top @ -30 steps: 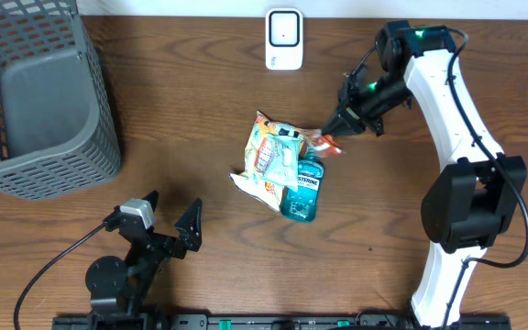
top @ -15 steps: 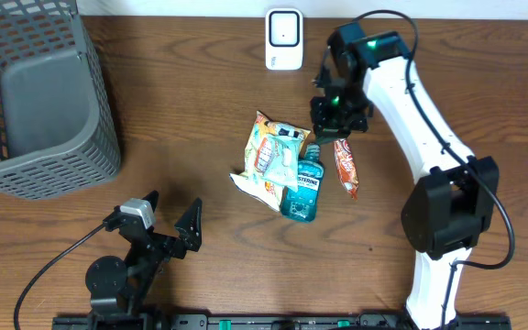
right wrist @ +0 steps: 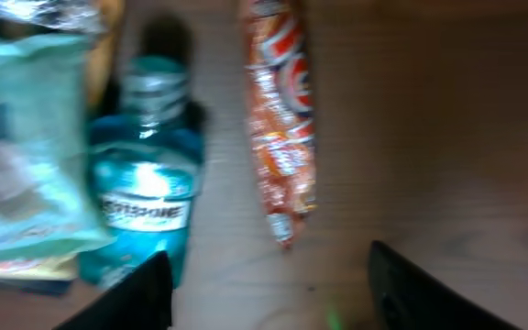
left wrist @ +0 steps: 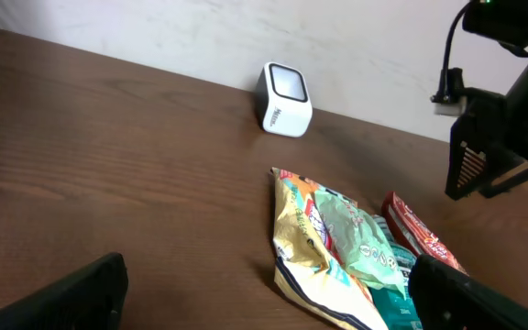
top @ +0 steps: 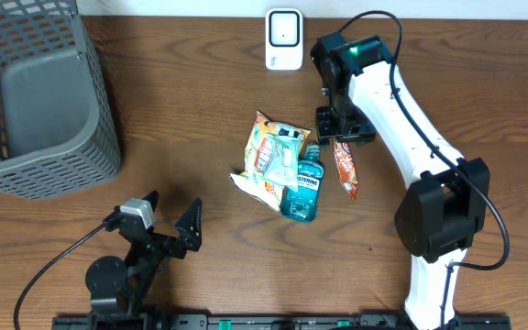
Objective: Scan the item barcode
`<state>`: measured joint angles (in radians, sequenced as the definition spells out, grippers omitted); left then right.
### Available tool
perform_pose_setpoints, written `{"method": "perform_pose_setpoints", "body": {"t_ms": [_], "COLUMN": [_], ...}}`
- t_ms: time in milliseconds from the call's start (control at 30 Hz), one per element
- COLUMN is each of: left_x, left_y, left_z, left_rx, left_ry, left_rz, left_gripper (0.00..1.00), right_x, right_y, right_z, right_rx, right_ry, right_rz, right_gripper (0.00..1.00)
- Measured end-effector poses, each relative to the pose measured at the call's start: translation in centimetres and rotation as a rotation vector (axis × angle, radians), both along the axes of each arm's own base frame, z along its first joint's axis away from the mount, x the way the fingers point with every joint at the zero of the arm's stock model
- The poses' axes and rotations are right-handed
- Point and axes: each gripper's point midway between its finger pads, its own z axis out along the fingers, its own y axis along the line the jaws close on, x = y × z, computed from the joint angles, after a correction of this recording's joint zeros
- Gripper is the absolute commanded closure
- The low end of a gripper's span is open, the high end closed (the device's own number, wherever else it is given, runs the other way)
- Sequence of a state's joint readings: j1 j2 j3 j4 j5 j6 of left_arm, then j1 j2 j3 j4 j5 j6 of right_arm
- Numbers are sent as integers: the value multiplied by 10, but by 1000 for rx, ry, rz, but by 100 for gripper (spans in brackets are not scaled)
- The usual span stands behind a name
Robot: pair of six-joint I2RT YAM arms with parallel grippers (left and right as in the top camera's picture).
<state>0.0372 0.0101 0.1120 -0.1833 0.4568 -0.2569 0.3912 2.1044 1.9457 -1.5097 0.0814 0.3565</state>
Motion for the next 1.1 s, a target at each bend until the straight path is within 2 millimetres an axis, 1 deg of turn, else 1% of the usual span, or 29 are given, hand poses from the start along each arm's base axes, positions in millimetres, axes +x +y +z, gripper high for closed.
{"method": "perform_pose_setpoints", "body": {"t_ms": [100, 167, 267, 400, 467, 600, 667, 733, 800, 833, 1000, 1100], "left_x": [0, 0, 0, 0, 0, 0, 0, 0, 0, 0, 0, 0], "left_y": [0, 0, 0, 0, 0, 0, 0, 0, 0, 0, 0, 0], "left_z": [0, 0, 0, 0, 0, 0, 0, 0, 0, 0, 0, 0], "left_rx": [0, 0, 0, 0, 0, 0, 0, 0, 0, 0, 0, 0], "left_ry": [0, 0, 0, 0, 0, 1, 0, 0, 0, 0, 0, 0], "left_rz": [0, 0, 0, 0, 0, 0, 0, 0, 0, 0, 0, 0], "left_gripper": [2, 2, 2, 2, 2, 2, 2, 2, 2, 2, 2, 2], "right_x": [-2, -4, -4, -4, -12, -27, -30, -31, -30, -31, -33, -37], "right_y": [-10, -15, -19, -21, -24, -29, -29, -29, -29, -29, -28, -21], "right_z": [-7, -14, -28, -58, -74, -99, -107, -112, -115, -117, -118, -119], "right_rx": [-58, -86, -106, -110, -117, -124, -121, -117, -113, -111, -106, -60], "right_ry": [4, 8, 3, -5, 15, 53, 55, 49, 43, 44, 49, 74], "right_rz": [-11, -16, -15, -2, 7, 18, 23, 22, 21, 25, 19, 48], "right_gripper": [27, 28, 25, 19, 20, 31, 47, 73, 93, 99, 99, 99]}}
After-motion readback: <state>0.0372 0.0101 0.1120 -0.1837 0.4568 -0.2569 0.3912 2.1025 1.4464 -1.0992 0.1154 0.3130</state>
